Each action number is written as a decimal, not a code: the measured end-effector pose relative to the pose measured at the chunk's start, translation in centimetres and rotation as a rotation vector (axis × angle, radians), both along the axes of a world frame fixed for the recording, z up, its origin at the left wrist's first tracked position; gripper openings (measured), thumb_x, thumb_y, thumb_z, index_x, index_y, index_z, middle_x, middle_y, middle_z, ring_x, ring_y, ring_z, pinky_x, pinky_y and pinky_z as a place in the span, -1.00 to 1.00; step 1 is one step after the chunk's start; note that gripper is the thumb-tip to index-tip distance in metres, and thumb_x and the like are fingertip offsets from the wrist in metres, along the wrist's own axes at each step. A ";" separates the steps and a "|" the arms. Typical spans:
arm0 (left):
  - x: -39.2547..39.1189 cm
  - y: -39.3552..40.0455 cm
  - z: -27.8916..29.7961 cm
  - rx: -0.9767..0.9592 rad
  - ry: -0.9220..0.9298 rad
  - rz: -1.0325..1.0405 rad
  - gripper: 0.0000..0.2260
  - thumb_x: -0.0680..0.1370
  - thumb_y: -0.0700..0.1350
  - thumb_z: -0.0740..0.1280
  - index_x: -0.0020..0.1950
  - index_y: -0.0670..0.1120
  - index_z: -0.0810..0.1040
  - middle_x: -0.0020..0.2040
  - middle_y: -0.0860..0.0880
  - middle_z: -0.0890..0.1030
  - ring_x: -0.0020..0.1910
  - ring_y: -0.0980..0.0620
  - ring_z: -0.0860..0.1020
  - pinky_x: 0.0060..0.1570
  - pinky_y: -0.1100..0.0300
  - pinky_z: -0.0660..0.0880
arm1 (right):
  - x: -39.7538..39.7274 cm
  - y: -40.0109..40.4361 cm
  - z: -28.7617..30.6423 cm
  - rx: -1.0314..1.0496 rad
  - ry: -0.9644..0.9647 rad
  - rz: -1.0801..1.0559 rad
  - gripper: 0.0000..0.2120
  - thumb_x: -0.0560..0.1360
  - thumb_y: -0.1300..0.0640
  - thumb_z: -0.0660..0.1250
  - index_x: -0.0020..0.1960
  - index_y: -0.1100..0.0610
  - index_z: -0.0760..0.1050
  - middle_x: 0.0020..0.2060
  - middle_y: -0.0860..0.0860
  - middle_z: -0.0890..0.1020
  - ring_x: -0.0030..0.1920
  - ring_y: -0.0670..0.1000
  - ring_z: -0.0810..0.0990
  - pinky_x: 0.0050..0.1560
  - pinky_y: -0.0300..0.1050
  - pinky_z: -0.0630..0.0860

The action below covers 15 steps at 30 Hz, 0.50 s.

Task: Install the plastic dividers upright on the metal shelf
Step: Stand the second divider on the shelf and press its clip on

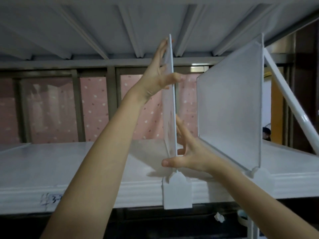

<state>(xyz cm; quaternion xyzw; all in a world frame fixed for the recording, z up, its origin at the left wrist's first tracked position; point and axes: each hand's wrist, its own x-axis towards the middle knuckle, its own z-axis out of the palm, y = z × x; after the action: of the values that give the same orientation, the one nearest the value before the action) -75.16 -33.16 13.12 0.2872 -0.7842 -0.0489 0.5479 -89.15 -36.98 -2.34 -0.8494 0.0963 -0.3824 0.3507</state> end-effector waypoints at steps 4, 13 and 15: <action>-0.3 1.3 0.4 0.071 -0.031 0.059 0.01 0.29 0.05 0.48 0.58 0.05 -0.05 0.55 0.14 0.01 0.43 0.17 0.18 0.24 0.13 0.48 | -0.3 0.8 0.1 0.001 0.011 -0.018 0.08 0.27 -0.01 0.58 0.48 -0.40 -0.10 0.53 -0.13 0.12 0.50 -0.01 0.20 0.32 0.29 0.38; 0.0 7.5 -12.8 0.441 -0.187 0.156 -0.25 0.47 0.08 0.37 0.49 0.27 -0.05 0.44 0.30 0.12 0.33 0.37 0.19 0.06 0.63 0.31 | -4.4 3.7 -2.9 -0.249 0.321 -0.246 -0.04 0.31 -0.26 0.46 0.46 -0.38 -0.14 0.46 -0.27 0.21 0.44 -0.28 0.20 0.43 -0.14 0.28; 0.2 8.7 -16.3 0.498 -0.310 0.219 -0.18 0.44 0.17 0.41 0.52 0.26 -0.05 0.44 0.34 0.13 0.38 0.35 0.22 0.19 0.54 0.28 | -5.1 4.4 -3.5 -0.405 0.401 -0.354 0.00 0.28 -0.34 0.40 0.54 -0.21 -0.10 0.47 -0.20 0.25 0.44 -0.21 0.25 0.41 -0.15 0.30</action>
<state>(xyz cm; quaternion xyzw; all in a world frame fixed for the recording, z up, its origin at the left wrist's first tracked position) -74.98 -24.47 -3.16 0.4996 -0.7865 -0.1359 0.3366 -94.21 -32.59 -5.83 -0.9303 0.2313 -0.2740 0.0770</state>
